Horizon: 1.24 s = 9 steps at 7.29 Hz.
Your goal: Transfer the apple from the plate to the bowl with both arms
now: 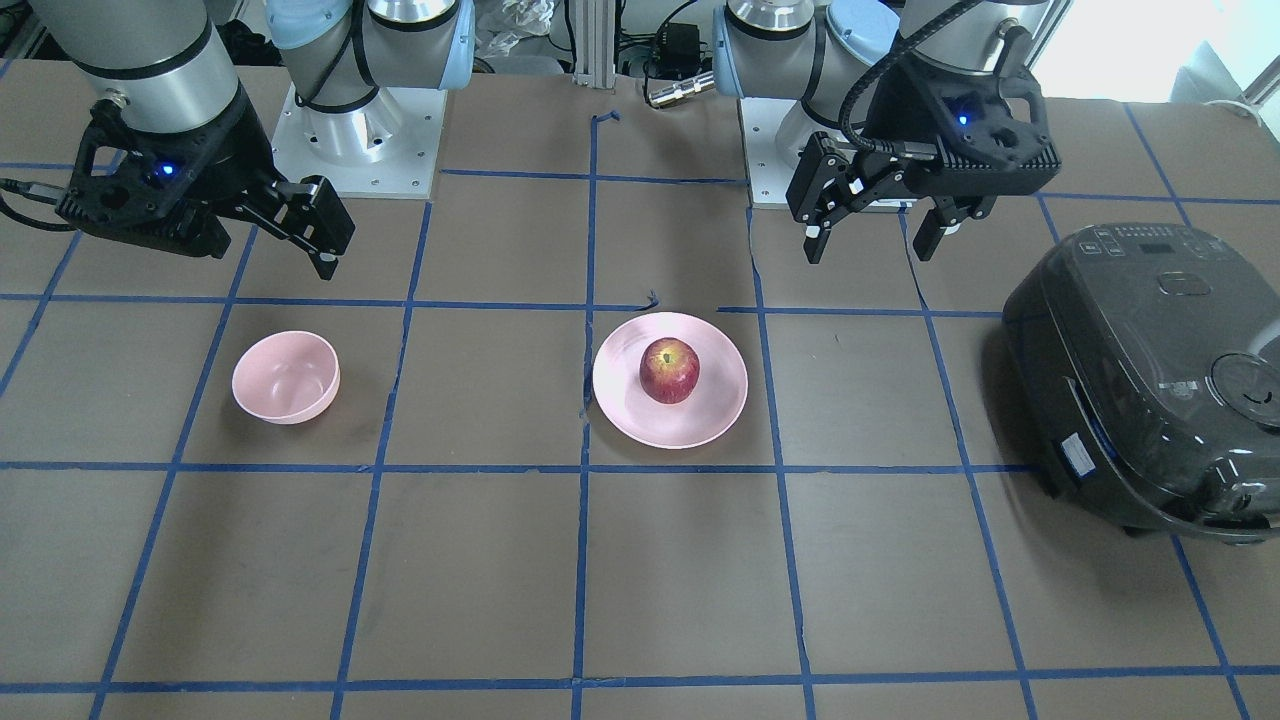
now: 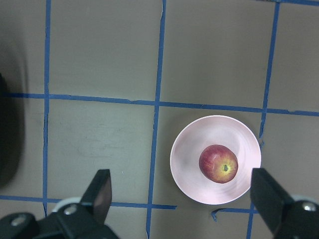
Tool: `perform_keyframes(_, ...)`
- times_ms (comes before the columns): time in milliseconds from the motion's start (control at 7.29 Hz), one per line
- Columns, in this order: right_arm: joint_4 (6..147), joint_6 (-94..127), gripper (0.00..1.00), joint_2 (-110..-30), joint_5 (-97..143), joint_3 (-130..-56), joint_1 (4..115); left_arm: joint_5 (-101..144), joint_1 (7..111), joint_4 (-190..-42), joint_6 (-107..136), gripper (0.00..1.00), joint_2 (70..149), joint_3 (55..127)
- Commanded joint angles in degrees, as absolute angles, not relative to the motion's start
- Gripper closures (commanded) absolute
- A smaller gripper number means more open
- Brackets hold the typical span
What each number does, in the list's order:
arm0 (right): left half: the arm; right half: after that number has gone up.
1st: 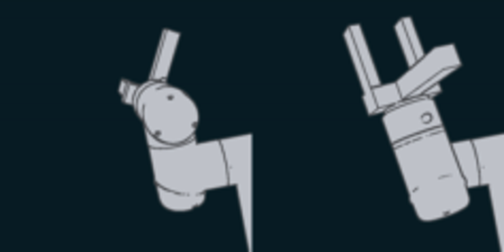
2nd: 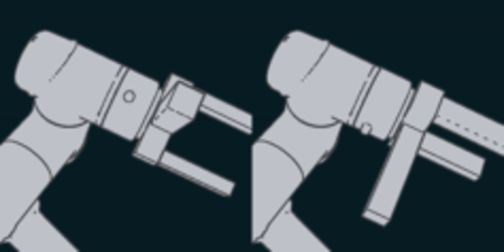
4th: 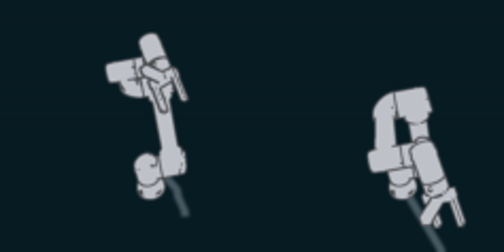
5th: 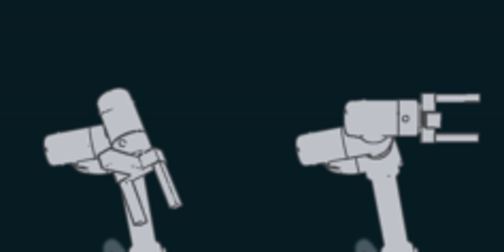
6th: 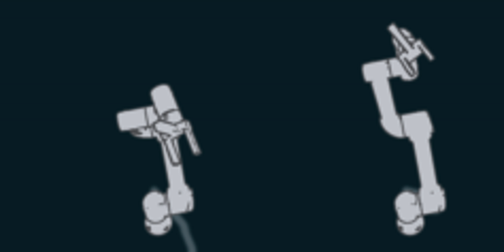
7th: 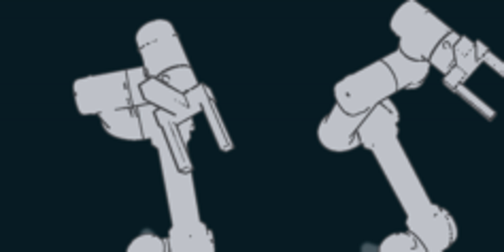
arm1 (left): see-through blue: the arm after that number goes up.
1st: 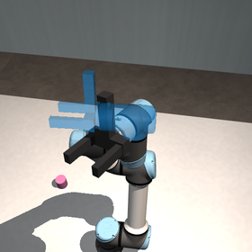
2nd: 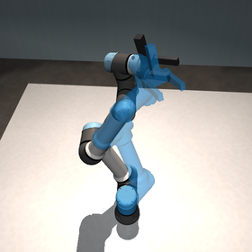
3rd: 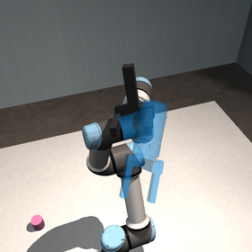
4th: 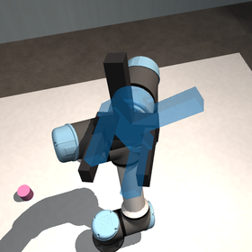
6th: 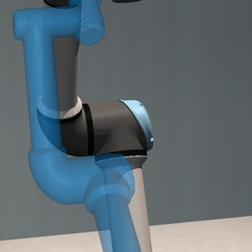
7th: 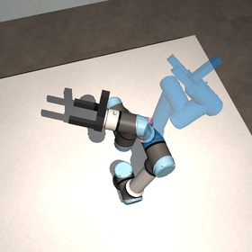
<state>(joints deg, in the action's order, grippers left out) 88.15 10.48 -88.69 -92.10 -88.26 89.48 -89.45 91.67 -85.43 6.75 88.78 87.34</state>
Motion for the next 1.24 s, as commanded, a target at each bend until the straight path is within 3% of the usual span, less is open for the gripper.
perform_keyframes(0,87.54,10.55,0.00,-88.51,-91.93,-88.33,89.39,-89.39,91.67,-85.34,6.68,0.00,88.77,87.36)
perform_keyframes(1098,85.08,10.81,0.00,-88.77,-90.97,-88.15,89.38,-89.12,91.67,-85.52,6.94,0.00,88.68,86.92)
